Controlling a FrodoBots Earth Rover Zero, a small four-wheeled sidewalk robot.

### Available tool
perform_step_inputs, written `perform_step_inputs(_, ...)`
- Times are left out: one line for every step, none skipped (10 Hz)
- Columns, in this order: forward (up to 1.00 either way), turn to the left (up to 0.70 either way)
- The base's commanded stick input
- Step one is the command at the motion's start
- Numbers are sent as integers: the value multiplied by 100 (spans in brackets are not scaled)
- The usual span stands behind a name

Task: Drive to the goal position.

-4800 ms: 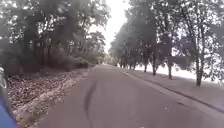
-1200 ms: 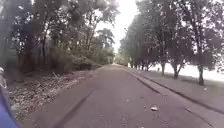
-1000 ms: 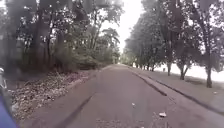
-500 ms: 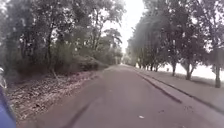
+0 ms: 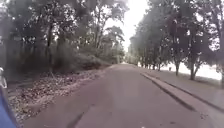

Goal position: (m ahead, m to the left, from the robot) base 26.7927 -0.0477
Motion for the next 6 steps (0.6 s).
perform_step_inputs(70, -1)
perform_step_inputs(70, -1)
perform_step_inputs(70, -1)
perform_step_inputs(70, -1)
perform_step_inputs(70, -1)
perform_step_inputs(70, -1)
